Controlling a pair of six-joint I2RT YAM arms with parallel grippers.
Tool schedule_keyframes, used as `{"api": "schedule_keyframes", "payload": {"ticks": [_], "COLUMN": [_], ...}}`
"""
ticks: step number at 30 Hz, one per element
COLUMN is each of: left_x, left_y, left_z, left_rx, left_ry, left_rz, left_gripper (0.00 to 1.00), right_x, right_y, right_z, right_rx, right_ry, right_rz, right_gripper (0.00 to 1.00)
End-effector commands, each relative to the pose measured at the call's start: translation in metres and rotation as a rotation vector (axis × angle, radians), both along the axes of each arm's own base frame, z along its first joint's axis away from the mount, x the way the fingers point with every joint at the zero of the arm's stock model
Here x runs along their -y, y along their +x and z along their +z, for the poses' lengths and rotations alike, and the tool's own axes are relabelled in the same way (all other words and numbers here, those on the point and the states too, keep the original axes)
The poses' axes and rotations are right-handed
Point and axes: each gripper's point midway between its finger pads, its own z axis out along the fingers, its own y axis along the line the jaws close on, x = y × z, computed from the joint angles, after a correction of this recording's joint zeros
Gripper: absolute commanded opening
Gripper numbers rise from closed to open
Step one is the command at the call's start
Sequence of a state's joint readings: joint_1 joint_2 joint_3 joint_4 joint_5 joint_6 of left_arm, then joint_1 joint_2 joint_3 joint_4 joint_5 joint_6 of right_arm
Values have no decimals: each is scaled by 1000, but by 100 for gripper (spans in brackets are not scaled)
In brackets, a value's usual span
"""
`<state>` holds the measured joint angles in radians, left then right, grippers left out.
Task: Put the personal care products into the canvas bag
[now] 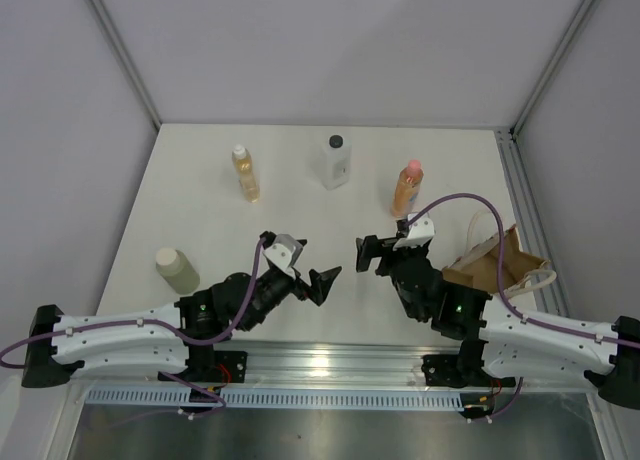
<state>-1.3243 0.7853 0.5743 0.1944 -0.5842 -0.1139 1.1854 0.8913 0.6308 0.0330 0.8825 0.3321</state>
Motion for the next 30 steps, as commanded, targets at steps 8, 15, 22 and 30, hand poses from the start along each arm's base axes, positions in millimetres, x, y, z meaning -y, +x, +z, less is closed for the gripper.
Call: {"api": "schedule_keyframes", "payload": {"ticks": [8, 15, 22, 30], "left_x": [-13, -25, -41, -39], "left_y": [11, 16, 22, 18], "left_z": [25, 27, 28, 32], "left_rx": [22, 30, 62, 47], "left_ry": [-73, -111, -127, -157], "left_rz": [88, 144, 212, 181], "left_gripper": [99, 99, 99, 99], "right_x": [13, 38, 61, 81], "right_y": [9, 83, 165, 201], "right_z": [34, 104, 88, 46], "right_rx": [-29, 22, -62, -112], "right_ry": [-9, -17, -81, -203], "right_rz": [-106, -302, -454, -658], "right_gripper": [99, 99, 99, 98]}}
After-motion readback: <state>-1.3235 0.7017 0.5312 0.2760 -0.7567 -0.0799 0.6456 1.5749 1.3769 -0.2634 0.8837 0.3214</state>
